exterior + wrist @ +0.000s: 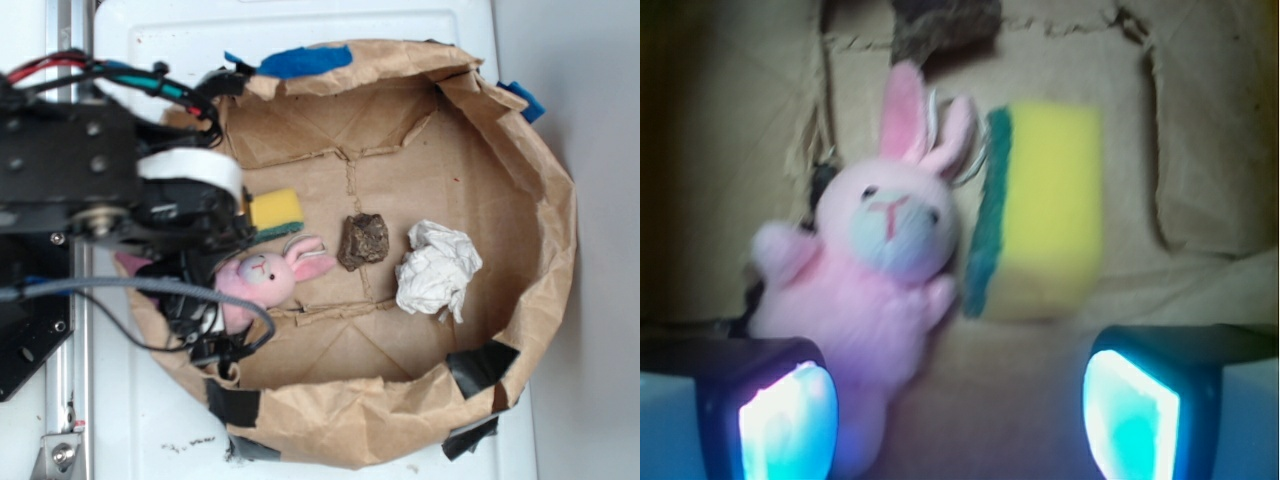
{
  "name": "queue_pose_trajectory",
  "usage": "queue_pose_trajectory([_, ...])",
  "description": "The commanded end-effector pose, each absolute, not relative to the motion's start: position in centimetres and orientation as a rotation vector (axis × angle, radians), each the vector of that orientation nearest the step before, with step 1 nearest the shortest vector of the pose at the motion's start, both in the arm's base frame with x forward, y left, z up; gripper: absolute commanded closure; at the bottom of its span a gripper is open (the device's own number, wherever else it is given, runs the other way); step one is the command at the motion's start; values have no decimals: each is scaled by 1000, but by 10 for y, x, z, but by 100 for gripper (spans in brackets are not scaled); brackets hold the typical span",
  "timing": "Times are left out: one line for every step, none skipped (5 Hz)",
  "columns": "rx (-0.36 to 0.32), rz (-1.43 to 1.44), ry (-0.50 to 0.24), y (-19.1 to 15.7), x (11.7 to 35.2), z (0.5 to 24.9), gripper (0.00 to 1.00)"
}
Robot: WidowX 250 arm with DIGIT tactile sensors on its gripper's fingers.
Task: Grab the green sponge.
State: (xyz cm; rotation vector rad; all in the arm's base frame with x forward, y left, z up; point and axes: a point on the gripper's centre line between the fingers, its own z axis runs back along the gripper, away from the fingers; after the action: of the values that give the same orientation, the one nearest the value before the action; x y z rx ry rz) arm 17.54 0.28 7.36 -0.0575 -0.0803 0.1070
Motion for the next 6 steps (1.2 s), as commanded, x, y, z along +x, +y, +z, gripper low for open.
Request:
queue_pose_trajectory([-37, 102, -110, -8, 166, 72, 0])
queue_pose_trajectory([-39, 94, -105, -8, 166, 80, 0])
queue_pose_trajectory([-62, 139, -101, 0, 181, 92, 0])
queue_pose_trajectory([-37, 173, -93, 3, 192, 90, 0])
queue_pose_trajectory([-18, 202, -98, 13, 207, 86, 0])
queue_pose_trajectory([12, 225, -91, 20, 222, 78, 0])
